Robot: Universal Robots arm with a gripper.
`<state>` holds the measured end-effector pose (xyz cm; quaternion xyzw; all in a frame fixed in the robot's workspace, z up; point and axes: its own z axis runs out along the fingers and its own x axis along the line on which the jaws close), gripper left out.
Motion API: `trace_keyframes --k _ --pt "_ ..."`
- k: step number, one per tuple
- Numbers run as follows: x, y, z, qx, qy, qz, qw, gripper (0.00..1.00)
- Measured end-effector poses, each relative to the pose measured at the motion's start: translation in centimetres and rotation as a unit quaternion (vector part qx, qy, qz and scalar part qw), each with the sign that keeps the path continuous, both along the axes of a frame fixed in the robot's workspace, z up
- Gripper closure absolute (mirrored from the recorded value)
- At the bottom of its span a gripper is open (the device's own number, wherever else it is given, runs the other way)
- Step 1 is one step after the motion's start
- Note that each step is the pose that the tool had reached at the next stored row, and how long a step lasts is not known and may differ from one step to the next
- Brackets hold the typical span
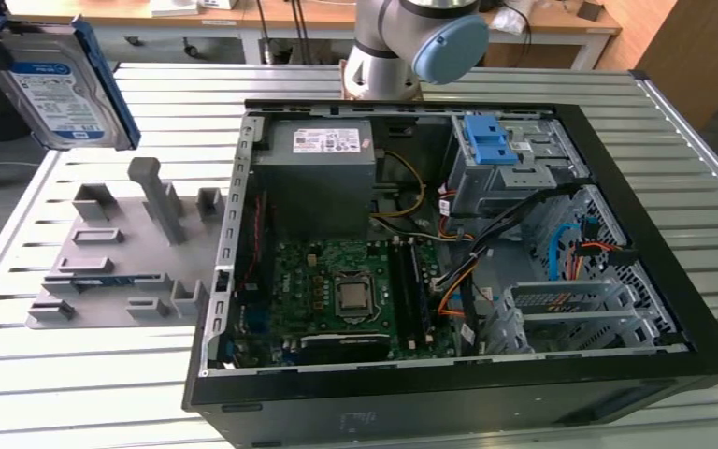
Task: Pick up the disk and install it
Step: 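Pick up the disk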
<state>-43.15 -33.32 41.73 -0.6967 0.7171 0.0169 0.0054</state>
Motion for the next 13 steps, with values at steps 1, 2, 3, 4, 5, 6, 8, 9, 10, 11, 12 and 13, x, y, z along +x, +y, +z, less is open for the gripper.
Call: trace_keyframes --k 1,2,3,4,5,6,8,9,10,11,12,13 --pt "0.0 0.00 0.10 0.0000 0.0000 0.000 1.0000 0.64" --pt "0.0 0.00 0.21 0.0000 0.0001 0.000 1.0000 0.64" --pt "0.0 0.00 0.30 0.0000 0.0000 0.000 1.0000 0.64" --pt "0.0 0.00 0.39 0.0000 0.0000 0.000 1.0000 0.64" --pt "0.0 0.00 0.49 0.0000 0.0000 0.000 1.0000 0.64" --pt "0.0 0.00 0.60 0.0000 0.0001 0.000 1.0000 0.64" --pt "0.0 0.00 0.81 0.0000 0.0001 0.000 1.0000 0.64" --pt "0.0 0.00 0.91 0.0000 0.0000 0.000 1.0000 0.64" --pt "0.0 0.00 1.01 0.0000 0.0000 0.000 1.0000 0.64" --pt "0.0 0.00 1.12 0.0000 0.0000 0.000 1.0000 0.64" --pt "0.0 0.00 1.24 0.0000 0.0001 0.000 1.0000 0.64" --pt "0.0 0.00 1.36 0.0000 0.0001 0.000 1.0000 0.64"
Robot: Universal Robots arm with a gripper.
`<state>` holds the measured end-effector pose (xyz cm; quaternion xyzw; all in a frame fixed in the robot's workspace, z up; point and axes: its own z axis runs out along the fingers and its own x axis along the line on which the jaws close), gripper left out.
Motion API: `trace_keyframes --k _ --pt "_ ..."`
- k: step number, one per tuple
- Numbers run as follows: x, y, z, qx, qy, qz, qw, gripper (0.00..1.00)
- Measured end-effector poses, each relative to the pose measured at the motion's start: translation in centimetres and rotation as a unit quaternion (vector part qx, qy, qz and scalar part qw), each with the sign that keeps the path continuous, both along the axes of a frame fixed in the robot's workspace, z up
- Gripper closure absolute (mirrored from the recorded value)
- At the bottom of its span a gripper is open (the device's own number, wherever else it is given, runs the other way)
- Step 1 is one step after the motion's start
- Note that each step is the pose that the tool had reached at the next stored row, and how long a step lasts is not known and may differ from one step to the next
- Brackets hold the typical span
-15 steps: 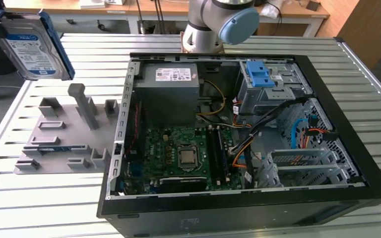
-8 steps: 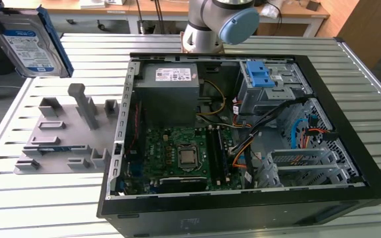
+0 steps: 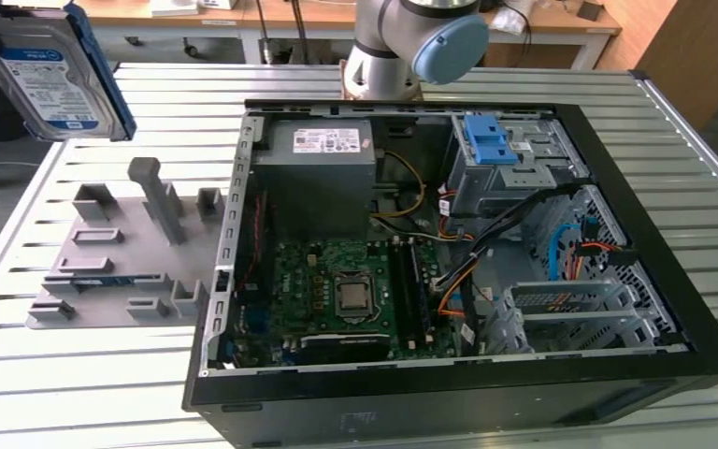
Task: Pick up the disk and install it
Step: 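Pick up the disk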
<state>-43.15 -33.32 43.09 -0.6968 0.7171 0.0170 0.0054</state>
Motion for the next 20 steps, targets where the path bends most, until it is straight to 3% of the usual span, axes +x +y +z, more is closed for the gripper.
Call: trace_keyframes --k 20 --pt "0.0 0.00 2.15 0.0000 0.0000 0.000 1.0000 0.64"
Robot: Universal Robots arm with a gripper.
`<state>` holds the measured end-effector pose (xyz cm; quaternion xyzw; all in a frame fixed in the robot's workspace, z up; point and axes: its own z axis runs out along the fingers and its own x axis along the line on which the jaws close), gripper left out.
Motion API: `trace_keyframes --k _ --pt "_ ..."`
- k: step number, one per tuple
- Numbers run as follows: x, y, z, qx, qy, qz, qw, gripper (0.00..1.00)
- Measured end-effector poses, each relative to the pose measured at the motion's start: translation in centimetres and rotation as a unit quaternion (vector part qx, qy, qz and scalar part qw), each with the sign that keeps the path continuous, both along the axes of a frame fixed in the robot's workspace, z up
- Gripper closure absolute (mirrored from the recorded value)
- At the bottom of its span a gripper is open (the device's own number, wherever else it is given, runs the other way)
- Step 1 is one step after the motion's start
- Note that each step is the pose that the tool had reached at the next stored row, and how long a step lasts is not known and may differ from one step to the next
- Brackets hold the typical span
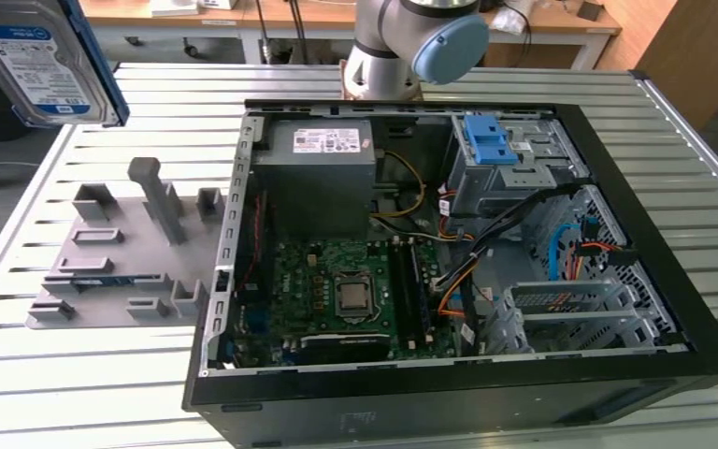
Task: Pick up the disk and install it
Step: 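Pick up the disk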
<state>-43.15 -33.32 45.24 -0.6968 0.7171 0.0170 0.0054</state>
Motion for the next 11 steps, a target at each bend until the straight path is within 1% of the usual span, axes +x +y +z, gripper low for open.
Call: trace_keyframes --k 11 --pt "0.0 0.02 1.22 0.0000 0.0000 0.000 1.0000 0.64"
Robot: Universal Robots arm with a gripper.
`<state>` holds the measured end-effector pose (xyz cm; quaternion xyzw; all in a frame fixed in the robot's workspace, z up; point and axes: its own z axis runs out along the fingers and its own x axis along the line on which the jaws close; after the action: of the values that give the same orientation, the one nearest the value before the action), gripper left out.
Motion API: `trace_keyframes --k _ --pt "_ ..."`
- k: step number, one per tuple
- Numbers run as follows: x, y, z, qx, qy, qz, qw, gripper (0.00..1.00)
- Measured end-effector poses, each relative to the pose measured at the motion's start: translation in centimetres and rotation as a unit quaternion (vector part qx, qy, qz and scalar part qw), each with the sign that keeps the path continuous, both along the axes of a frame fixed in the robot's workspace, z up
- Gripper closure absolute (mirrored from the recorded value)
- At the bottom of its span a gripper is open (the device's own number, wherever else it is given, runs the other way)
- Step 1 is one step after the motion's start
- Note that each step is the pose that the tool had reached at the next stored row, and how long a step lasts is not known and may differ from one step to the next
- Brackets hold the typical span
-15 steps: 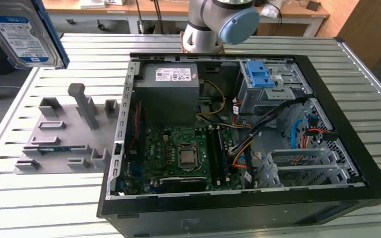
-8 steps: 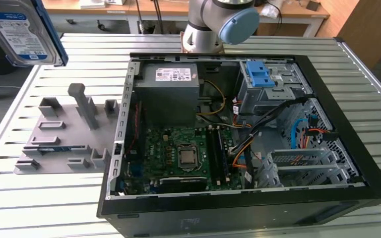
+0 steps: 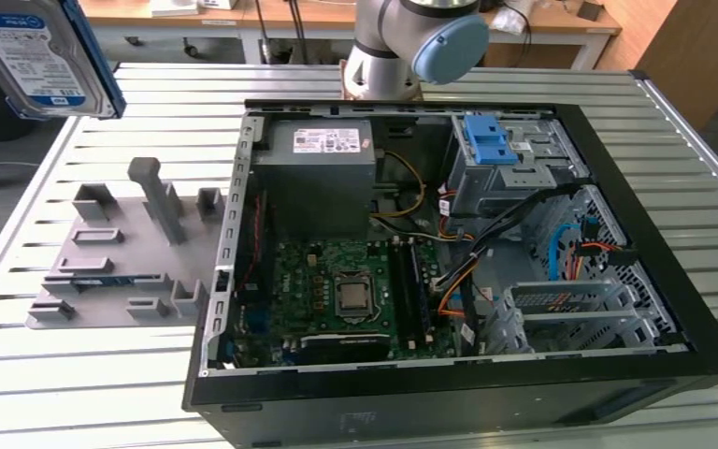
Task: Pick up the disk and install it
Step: 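Pick up the disk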
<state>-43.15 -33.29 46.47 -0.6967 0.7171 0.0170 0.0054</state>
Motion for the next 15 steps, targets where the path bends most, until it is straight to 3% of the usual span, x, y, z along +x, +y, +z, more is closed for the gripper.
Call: trace_keyframes --k 15 --pt "0.0 0.03 1.98 0.0000 0.0000 0.000 1.0000 0.64"
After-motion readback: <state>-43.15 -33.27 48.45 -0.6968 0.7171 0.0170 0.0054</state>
